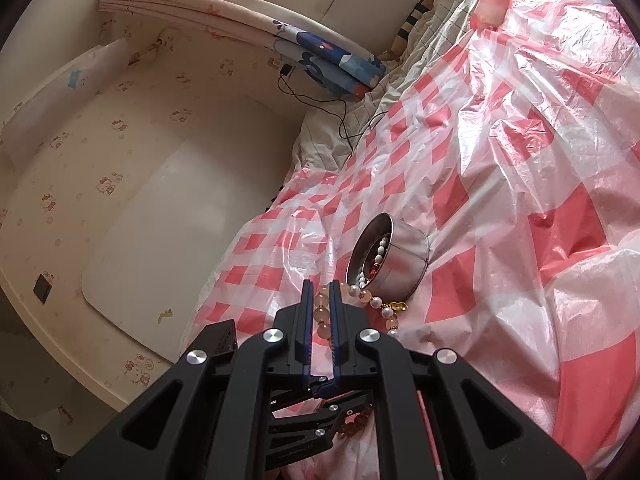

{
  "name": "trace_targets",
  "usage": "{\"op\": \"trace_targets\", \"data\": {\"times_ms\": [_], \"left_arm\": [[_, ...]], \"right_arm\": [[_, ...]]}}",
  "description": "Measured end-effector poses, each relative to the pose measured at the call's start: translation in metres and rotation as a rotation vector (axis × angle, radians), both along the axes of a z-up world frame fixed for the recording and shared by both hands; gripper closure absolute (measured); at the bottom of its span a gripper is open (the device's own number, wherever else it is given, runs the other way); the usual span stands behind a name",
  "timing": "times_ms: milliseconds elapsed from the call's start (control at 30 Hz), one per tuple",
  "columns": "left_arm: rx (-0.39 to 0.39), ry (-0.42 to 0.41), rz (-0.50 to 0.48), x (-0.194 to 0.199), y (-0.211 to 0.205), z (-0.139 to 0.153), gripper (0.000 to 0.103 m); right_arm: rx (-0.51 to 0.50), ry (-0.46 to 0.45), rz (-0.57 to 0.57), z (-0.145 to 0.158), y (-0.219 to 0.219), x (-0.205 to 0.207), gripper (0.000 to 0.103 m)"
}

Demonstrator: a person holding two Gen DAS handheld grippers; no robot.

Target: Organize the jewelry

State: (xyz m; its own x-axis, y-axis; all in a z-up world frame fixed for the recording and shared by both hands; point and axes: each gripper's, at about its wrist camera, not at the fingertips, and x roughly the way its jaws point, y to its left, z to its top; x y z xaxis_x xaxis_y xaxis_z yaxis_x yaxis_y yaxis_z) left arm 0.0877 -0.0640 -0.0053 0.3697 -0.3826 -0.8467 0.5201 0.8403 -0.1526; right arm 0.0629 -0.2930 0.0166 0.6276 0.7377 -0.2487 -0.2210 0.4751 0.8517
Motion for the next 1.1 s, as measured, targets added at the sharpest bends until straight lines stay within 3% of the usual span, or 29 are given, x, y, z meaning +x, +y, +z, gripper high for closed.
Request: {"op": "trace_targets", "data": {"times_ms": [33, 200, 300, 400, 433, 467, 533, 600, 667, 700, 767, 933, 1100], "left_arm": [[-0.031, -0.001, 0.008, 0.002, 0.004, 0.007, 0.103], [-0.173, -0.051, 0.061, 0.013, 0.029, 0.044, 0.103], [-0.159, -0.042, 0.065, 0.021, 0.032, 0.045, 0.103], [-0.108, 0.021, 0.04, 0.026, 0.02, 0.023, 0.099], [-0.074, 0.03, 0.025, 0.024, 0.016, 0.018, 0.086], [-0.03, 0.024, 0.018, 0.02, 0.011, 0.012, 0.061], [0.033, 0.005, -0.005, 0.015, -0.003, -0.001, 0.046], [0.077, -0.003, -0.031, 0.009, -0.012, -0.011, 0.049], [0.109, -0.02, -0.047, 0.006, -0.017, -0.013, 0.082], [0.112, -0.02, -0.047, 0.007, -0.017, -0.012, 0.082], [0.065, 0.005, -0.037, 0.008, -0.01, -0.008, 0.093], [-0.133, 0.027, 0.022, 0.016, 0.016, 0.022, 0.093], [-0.22, -0.055, 0.073, 0.031, 0.034, 0.056, 0.093]], "right_arm": [[0.003, -0.004, 0.002, 0.0, 0.0, 0.0, 0.095], [0.011, -0.034, 0.019, 0.006, 0.003, 0.001, 0.095], [0.013, -0.028, 0.019, 0.004, 0.003, 0.001, 0.095], [0.02, -0.022, 0.016, 0.003, 0.001, 0.0, 0.095], [0.02, -0.022, 0.018, 0.003, 0.002, 0.0, 0.095], [0.02, -0.024, 0.019, 0.004, 0.002, 0.001, 0.095], [0.018, -0.026, 0.023, 0.005, 0.003, 0.001, 0.095], [0.02, -0.028, 0.024, 0.005, 0.003, 0.0, 0.095], [0.025, -0.029, 0.021, 0.005, 0.001, 0.0, 0.095], [0.027, -0.029, 0.02, 0.005, 0.001, -0.001, 0.095], [0.032, -0.03, 0.019, 0.005, 0.0, -0.001, 0.095], [0.041, -0.037, 0.02, 0.007, -0.002, -0.002, 0.095], [0.063, -0.034, 0.025, 0.007, 0.0, 0.001, 0.095]]}}
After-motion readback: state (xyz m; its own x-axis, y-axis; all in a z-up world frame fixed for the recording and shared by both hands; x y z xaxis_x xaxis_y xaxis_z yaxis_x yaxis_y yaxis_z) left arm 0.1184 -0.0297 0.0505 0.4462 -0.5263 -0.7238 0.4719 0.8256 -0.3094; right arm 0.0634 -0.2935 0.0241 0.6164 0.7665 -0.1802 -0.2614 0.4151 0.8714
